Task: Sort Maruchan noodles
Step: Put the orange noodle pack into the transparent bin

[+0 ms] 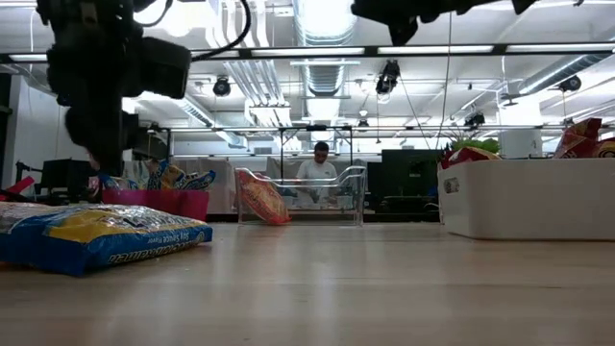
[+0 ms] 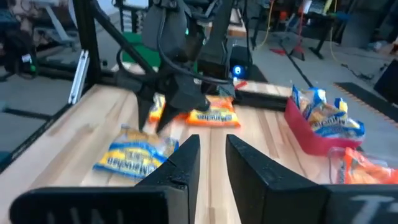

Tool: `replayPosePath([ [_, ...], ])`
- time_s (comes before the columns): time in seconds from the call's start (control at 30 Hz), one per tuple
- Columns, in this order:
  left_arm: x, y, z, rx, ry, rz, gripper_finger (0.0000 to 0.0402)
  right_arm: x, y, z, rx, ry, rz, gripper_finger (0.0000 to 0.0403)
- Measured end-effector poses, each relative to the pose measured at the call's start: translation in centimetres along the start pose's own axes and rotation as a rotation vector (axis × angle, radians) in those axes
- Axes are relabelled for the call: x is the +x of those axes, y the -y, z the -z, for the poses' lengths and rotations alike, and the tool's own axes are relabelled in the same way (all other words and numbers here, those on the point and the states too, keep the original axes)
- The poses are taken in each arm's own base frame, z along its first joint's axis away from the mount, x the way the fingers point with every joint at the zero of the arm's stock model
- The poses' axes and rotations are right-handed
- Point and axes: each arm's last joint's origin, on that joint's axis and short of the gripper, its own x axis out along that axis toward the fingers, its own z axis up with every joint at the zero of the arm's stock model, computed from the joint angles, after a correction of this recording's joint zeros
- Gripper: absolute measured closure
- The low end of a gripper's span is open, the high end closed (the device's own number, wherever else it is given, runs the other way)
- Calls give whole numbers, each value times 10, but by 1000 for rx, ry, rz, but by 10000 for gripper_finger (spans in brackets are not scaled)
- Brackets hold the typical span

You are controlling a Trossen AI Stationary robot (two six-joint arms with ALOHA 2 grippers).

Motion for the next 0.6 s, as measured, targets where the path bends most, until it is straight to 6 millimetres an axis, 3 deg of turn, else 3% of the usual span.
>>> replayPosePath([
  [0.17, 1, -3, 8, -230, -128, -9, 201, -8, -1, 5, -30, -18, -3, 337],
  [0.33, 3, -1, 14, -369, -151, -40, 156, -16, -1, 4, -51, -37, -4, 339],
  [0.6, 12, 9, 21, -506, -98, -64, 141, -26, 0, 0, -65, -30, -2, 339],
])
